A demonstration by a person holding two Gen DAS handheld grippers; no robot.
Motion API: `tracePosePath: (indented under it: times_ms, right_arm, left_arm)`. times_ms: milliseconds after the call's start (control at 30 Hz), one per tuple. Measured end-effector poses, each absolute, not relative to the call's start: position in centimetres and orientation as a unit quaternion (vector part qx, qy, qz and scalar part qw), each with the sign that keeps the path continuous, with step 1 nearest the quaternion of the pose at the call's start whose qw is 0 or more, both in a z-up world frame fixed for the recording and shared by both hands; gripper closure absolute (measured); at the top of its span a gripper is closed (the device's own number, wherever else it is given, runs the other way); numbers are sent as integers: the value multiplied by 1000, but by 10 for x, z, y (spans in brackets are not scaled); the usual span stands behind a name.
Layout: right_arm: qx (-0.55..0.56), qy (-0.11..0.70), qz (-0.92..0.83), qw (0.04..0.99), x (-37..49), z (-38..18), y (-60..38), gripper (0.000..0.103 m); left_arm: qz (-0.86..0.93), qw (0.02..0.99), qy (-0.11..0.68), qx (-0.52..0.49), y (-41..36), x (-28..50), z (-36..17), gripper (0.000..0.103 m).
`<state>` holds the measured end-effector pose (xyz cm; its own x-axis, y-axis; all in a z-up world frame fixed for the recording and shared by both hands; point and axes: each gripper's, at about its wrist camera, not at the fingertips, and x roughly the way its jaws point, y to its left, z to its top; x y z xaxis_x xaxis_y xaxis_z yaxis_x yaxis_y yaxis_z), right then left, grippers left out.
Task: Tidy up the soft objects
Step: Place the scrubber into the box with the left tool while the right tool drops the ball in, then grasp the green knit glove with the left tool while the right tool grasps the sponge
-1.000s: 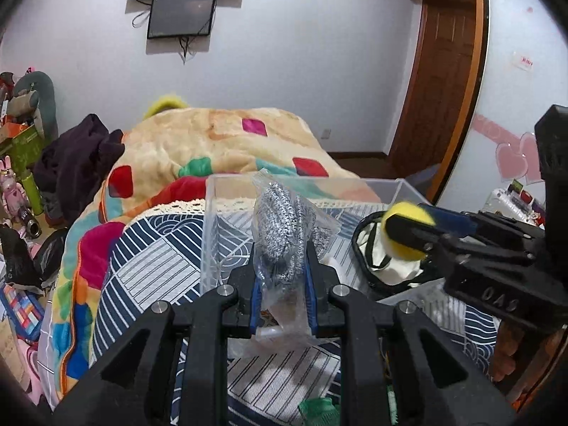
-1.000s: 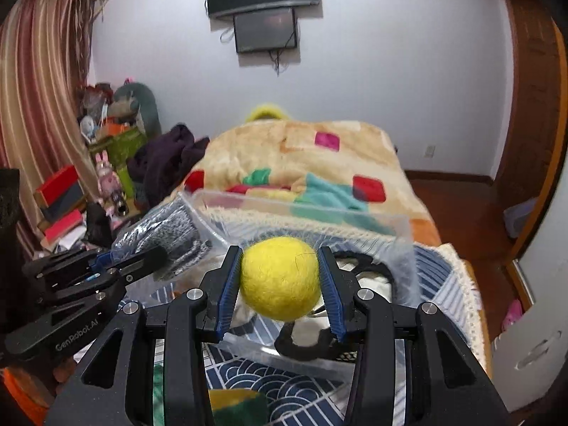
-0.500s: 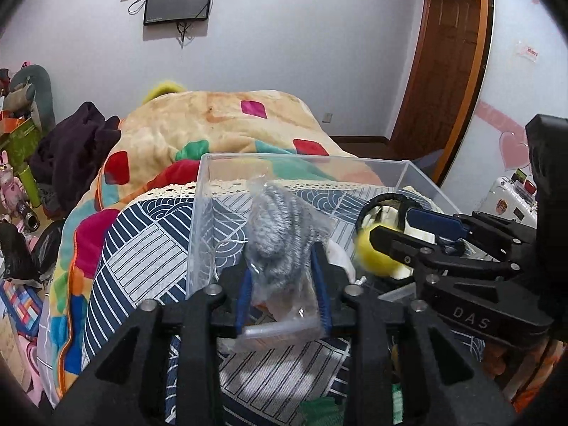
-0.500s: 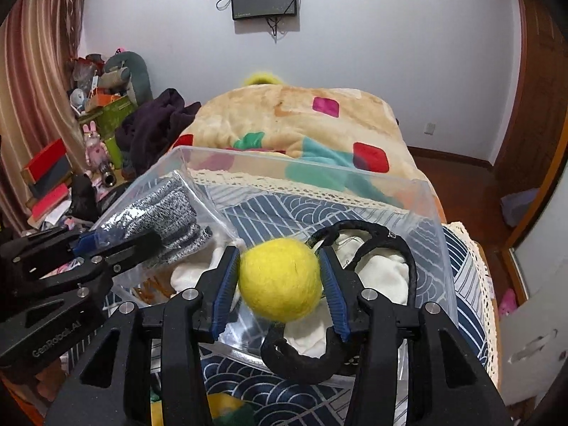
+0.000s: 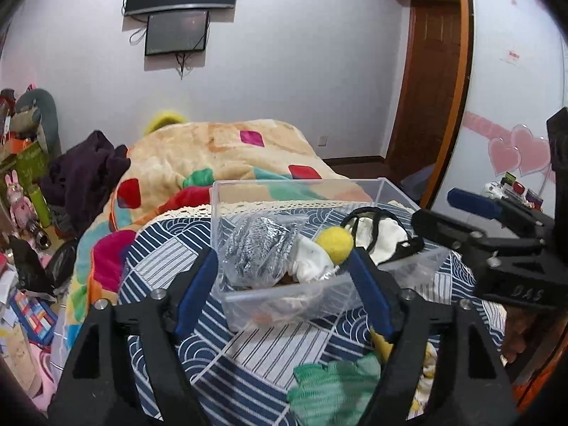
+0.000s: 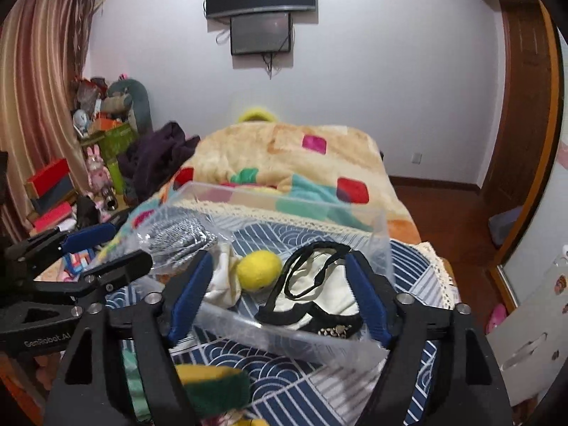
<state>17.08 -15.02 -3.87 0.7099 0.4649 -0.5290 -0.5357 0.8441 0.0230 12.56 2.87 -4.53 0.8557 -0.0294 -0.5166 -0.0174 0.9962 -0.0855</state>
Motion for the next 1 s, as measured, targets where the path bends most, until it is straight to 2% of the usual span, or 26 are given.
tracePosePath:
  times_ms: [200, 467, 833, 900, 933, 1000]
  right_arm:
    - [-60, 252, 286, 923, 148, -34, -160, 24]
    - [-53, 272, 302, 912, 127, -54, -161, 24]
    - [-50, 335, 325, 883, 127, -95, -145, 24]
    - [-49, 339, 327, 881, 127, -98, -144, 27]
    - [-48, 341, 327, 880, 127, -99, -144, 34]
    - [-46, 346, 332, 877, 126, -101, -144, 43]
  left_arm:
    - [-3, 966, 255, -39, 26, 100, -39, 8]
    - [-1, 960, 277, -45, 26, 82, -56, 7]
    - [5, 943, 328, -54, 24, 69, -111, 8]
    - [-4, 942, 329, -62, 23, 67, -115, 14]
    - [-10, 942, 329, -63, 21, 67, -116, 17]
    - [-22, 941, 332, -65, 18, 68, -118, 29]
